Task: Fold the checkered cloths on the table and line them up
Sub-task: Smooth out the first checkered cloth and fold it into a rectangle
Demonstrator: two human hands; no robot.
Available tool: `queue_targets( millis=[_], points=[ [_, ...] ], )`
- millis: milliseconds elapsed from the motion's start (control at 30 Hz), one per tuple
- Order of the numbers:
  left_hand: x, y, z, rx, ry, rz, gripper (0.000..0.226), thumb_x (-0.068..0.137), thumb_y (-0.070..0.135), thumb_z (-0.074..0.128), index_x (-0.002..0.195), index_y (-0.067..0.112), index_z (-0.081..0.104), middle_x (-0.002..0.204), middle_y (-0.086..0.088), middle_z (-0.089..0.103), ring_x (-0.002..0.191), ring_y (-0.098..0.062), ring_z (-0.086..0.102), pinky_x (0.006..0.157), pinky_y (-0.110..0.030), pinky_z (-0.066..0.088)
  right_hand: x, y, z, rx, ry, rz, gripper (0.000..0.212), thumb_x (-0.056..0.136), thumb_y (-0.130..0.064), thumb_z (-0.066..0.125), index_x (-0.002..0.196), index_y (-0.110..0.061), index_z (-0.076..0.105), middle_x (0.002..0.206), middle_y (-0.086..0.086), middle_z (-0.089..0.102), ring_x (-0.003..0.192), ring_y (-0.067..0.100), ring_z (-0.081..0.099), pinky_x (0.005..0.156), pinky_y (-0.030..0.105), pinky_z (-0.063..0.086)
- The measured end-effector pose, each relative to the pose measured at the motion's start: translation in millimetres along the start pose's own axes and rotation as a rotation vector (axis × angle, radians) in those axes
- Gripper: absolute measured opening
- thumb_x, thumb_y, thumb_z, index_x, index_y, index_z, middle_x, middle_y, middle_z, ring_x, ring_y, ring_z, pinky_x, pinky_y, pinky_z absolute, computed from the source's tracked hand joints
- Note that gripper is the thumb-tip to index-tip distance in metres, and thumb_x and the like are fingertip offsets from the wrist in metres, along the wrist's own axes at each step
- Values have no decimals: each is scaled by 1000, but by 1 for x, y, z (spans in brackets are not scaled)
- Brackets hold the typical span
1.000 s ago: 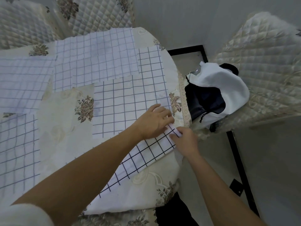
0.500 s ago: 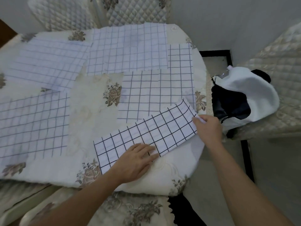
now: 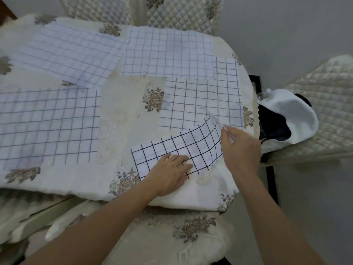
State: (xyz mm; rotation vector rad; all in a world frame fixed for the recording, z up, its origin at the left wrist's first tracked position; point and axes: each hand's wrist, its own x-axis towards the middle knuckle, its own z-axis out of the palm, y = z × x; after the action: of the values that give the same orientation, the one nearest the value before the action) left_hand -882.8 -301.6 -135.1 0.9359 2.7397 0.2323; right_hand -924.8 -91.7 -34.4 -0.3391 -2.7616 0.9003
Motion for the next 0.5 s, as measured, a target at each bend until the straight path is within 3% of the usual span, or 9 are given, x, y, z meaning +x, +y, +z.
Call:
queue_targets(
  millis=[100, 267, 500],
  points=[
    [-56, -41, -12, 2, 27, 11, 45, 98, 38, 32, 134, 23, 55, 144, -4, 52, 126, -24, 55, 101, -42, 48, -26, -26, 13, -84, 46, -120, 26, 98, -33, 57, 113, -23, 74, 107, 0, 75, 91, 27, 69, 74, 37, 53],
    [-122, -83, -2, 64, -36, -77, 50, 94, 46, 37, 132, 24, 60, 141, -5, 56, 122, -21, 60, 92, -36, 54, -67, -53, 51, -168, 83, -274, 13, 91, -23, 66, 97, -22, 77, 101, -3, 74, 85, 24, 63, 61, 29, 48],
    [-136, -83, 19, 91, -89, -141, 60, 98, 51, 18, 149, 26, 40, 159, -4, 34, 142, -22, 38, 110, -45, 38, -118, -47, 109, -319, 19, -448, 9, 83, -18, 69, 89, -19, 76, 90, 1, 66, 77, 25, 54, 60, 34, 46]
  ],
)
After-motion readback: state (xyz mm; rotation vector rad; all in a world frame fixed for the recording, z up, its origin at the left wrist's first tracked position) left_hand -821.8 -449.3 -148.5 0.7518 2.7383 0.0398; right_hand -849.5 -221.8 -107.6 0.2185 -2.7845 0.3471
